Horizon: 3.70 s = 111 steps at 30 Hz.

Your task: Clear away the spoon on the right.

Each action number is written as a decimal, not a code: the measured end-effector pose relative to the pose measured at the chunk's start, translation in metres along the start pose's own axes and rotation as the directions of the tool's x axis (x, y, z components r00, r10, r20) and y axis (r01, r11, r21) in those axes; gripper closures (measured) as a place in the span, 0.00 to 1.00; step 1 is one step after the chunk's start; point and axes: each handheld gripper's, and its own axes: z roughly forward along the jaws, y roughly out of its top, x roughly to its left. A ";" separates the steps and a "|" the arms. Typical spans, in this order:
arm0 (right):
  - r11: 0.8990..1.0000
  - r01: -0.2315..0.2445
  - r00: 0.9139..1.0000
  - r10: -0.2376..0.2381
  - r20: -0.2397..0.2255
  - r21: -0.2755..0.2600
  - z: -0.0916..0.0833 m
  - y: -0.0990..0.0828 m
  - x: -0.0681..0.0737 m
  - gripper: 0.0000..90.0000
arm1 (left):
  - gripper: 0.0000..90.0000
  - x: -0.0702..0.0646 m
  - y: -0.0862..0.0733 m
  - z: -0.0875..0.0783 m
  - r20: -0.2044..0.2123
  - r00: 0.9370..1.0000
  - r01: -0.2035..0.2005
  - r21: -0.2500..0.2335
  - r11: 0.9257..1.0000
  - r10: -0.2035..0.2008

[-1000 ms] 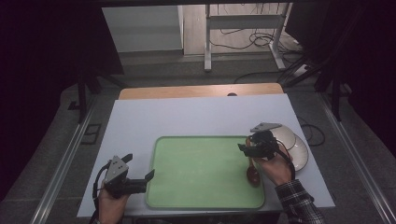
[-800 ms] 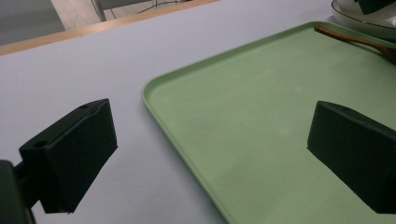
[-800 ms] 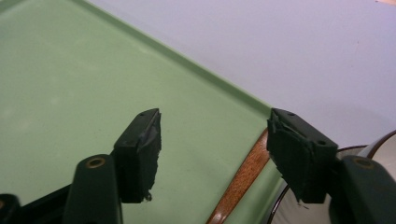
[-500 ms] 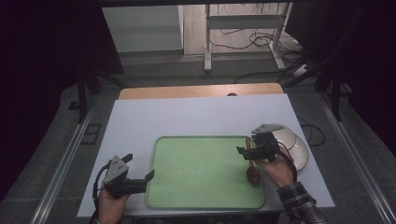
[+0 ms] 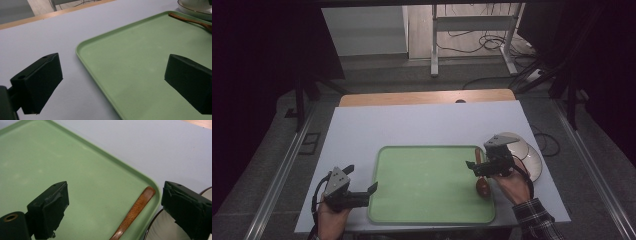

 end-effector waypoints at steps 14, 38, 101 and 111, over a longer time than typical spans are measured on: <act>1.000 0.000 1.000 0.001 0.014 -0.027 -0.013 -0.005 -0.001 0.06 | 0.01 0.001 0.000 0.000 0.006 1.000 0.004 0.000 1.000 -0.004; 0.999 -0.002 0.999 0.004 0.036 -0.050 -0.034 -0.024 -0.002 0.02 | 0.01 0.001 -0.001 0.000 0.004 1.000 -0.007 -0.003 1.000 0.007; 0.994 -0.065 0.987 0.077 0.138 -0.085 -0.086 -0.079 -0.021 0.00 | 0.01 0.001 -0.002 0.001 0.006 1.000 -0.004 -0.005 1.000 0.004; 0.993 -0.080 0.985 0.092 0.146 -0.083 -0.088 -0.096 -0.023 0.00 | 0.01 0.001 -0.002 0.001 0.005 1.000 -0.005 -0.002 1.000 0.005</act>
